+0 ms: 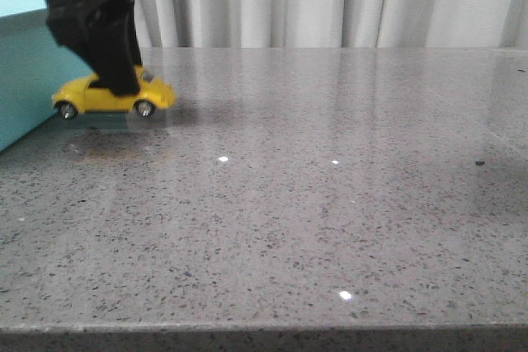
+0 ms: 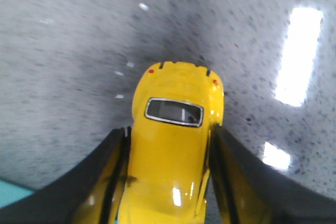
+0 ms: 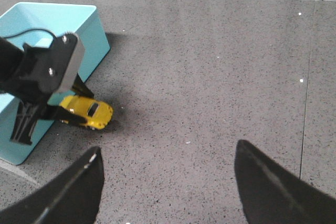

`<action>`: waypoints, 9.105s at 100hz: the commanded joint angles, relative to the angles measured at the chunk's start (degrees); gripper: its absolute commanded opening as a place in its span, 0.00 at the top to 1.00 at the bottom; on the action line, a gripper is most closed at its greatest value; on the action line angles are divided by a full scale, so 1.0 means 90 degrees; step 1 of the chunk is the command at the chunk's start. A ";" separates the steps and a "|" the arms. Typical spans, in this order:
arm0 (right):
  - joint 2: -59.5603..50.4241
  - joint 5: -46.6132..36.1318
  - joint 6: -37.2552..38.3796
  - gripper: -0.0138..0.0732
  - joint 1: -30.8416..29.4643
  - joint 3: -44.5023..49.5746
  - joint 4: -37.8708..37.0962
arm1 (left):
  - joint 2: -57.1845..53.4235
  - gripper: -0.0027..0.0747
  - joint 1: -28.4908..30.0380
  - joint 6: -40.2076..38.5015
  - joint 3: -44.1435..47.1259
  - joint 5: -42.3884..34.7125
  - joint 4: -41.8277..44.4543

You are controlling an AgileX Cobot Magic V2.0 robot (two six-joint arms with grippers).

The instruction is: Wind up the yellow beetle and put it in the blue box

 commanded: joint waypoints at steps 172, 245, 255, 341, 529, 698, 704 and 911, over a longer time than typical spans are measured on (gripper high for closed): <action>-0.0083 -0.0446 -0.0052 0.23 0.0006 -0.0154 0.0070 | 0.0340 0.50 0.2934 -0.5729 -0.1539 0.1245 0.0416; -0.1150 -0.0440 -0.0052 0.24 0.0006 0.0473 -0.1034 | -0.1630 0.55 0.2934 -0.5194 -0.1494 0.0506 -0.0671; -0.1533 -0.0557 -0.0052 0.34 0.0006 0.0781 -0.1212 | -0.2092 0.70 0.2934 -0.5155 -0.1267 0.0337 -0.0757; -0.3265 -0.1037 -0.0052 0.92 0.0006 0.2757 -0.1425 | -0.6976 0.99 0.2934 -0.4830 0.5662 -0.4550 -0.1345; -0.4342 -0.1737 -0.0052 0.92 0.0006 0.3969 -0.1700 | -1.0293 0.99 0.2757 -0.5723 0.8798 -0.6340 -0.0342; -0.4314 -0.1645 -0.0052 0.92 0.0006 0.3969 -0.1949 | -1.1504 0.99 0.2468 -0.6376 1.0163 -0.6300 0.0223; -0.4284 -0.1645 -0.0052 0.92 0.0000 0.3969 -0.2000 | -1.1504 0.99 0.2468 -0.6376 1.0163 -0.6300 0.0223; -0.5942 -0.3612 -0.2111 0.92 -0.3940 0.6695 0.0799 | -1.1504 0.99 0.2468 -0.6376 1.0163 -0.6300 0.0223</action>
